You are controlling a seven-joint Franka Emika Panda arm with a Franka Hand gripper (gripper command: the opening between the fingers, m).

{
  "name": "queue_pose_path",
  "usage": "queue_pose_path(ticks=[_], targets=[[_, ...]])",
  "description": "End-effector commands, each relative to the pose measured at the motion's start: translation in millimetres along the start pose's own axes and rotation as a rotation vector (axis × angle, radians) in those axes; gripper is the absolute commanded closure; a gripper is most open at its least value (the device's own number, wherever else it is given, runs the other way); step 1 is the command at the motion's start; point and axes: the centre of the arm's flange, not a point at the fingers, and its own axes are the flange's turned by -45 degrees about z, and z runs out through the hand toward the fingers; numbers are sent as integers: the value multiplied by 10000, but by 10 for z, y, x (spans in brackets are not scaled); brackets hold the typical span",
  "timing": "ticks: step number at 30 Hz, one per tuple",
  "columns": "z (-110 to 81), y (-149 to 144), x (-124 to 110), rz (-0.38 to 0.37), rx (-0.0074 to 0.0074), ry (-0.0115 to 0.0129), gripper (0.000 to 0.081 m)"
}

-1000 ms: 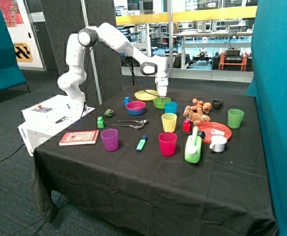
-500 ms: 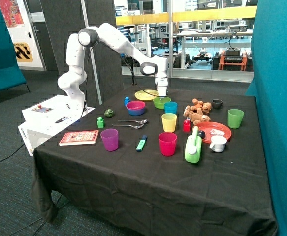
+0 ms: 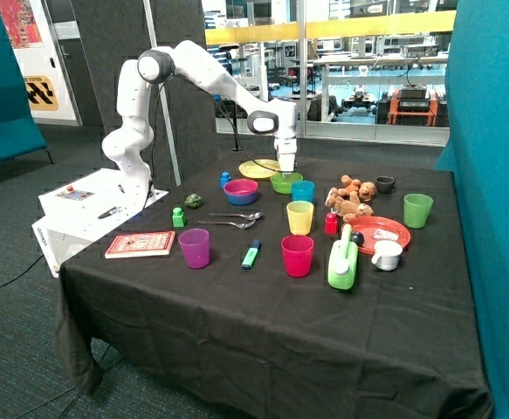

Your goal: Stack the bowls

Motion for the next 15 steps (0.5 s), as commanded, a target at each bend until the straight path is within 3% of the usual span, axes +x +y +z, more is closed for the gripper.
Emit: queue_pose_path(ticks=[1,15], targets=[[-30,-6,-30,-50,22,67,808],[-326,62,61,-139,22,67,808]])
